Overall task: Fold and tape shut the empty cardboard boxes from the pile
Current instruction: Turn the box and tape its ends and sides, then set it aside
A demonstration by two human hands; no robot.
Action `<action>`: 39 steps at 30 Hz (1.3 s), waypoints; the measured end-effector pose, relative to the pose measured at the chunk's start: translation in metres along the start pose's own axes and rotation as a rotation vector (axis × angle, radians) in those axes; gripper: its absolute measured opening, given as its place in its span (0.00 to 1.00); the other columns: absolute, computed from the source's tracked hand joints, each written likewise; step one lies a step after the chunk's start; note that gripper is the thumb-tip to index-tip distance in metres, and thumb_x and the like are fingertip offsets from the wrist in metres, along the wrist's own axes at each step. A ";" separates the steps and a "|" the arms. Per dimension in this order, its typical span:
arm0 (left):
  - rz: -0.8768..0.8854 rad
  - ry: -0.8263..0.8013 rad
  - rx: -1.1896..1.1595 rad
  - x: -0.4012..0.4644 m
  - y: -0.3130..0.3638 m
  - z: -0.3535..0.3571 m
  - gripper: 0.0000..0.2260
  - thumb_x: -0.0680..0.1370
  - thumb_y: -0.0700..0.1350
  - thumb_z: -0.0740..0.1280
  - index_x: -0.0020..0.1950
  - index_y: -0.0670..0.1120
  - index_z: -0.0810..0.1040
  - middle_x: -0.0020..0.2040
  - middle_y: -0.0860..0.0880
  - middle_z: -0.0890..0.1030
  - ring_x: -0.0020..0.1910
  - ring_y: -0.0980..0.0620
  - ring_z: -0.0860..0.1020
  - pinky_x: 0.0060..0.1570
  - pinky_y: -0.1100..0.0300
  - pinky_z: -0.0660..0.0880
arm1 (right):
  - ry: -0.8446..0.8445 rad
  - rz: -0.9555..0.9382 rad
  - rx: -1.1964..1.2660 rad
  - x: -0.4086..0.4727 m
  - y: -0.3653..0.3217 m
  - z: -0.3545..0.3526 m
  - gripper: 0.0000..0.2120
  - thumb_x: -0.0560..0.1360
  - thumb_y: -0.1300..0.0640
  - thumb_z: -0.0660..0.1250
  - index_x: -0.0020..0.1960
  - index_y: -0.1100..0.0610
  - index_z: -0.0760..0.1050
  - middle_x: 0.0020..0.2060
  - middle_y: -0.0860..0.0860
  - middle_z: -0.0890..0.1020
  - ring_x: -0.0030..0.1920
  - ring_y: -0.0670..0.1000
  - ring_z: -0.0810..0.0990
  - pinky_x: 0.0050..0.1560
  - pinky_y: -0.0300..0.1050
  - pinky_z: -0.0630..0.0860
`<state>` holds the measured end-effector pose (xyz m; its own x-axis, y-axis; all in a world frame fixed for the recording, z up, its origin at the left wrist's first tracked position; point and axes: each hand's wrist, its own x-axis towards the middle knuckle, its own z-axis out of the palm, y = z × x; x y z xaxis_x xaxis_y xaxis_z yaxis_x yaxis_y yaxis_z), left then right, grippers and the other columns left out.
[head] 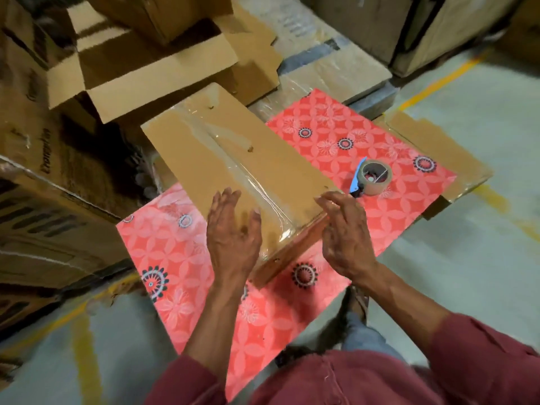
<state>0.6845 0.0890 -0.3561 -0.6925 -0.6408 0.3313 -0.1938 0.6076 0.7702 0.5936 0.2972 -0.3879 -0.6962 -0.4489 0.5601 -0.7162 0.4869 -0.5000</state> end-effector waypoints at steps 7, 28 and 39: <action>-0.500 0.232 -0.107 0.058 -0.018 -0.037 0.29 0.76 0.56 0.70 0.75 0.46 0.74 0.74 0.45 0.76 0.76 0.45 0.71 0.74 0.48 0.68 | -0.344 0.229 0.155 0.135 0.000 0.003 0.11 0.79 0.59 0.67 0.60 0.52 0.82 0.50 0.49 0.87 0.51 0.51 0.85 0.55 0.47 0.79; -1.049 0.311 -0.096 0.121 0.030 -0.012 0.35 0.58 0.72 0.73 0.59 0.55 0.81 0.55 0.51 0.85 0.54 0.43 0.83 0.59 0.44 0.80 | -0.755 0.440 0.455 0.243 0.045 0.067 0.19 0.69 0.45 0.66 0.58 0.49 0.79 0.49 0.47 0.86 0.51 0.56 0.83 0.56 0.51 0.80; -0.748 0.546 -0.076 0.108 0.205 0.025 0.28 0.65 0.70 0.71 0.59 0.57 0.78 0.55 0.53 0.83 0.55 0.45 0.80 0.60 0.45 0.78 | -0.516 0.282 0.575 0.290 0.080 -0.078 0.16 0.75 0.52 0.69 0.62 0.52 0.79 0.53 0.49 0.86 0.53 0.55 0.83 0.53 0.45 0.76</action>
<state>0.5524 0.1563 -0.1764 0.0213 -0.9973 -0.0705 -0.3983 -0.0731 0.9144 0.3387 0.2645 -0.2139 -0.6878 -0.7235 0.0587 -0.3263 0.2360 -0.9153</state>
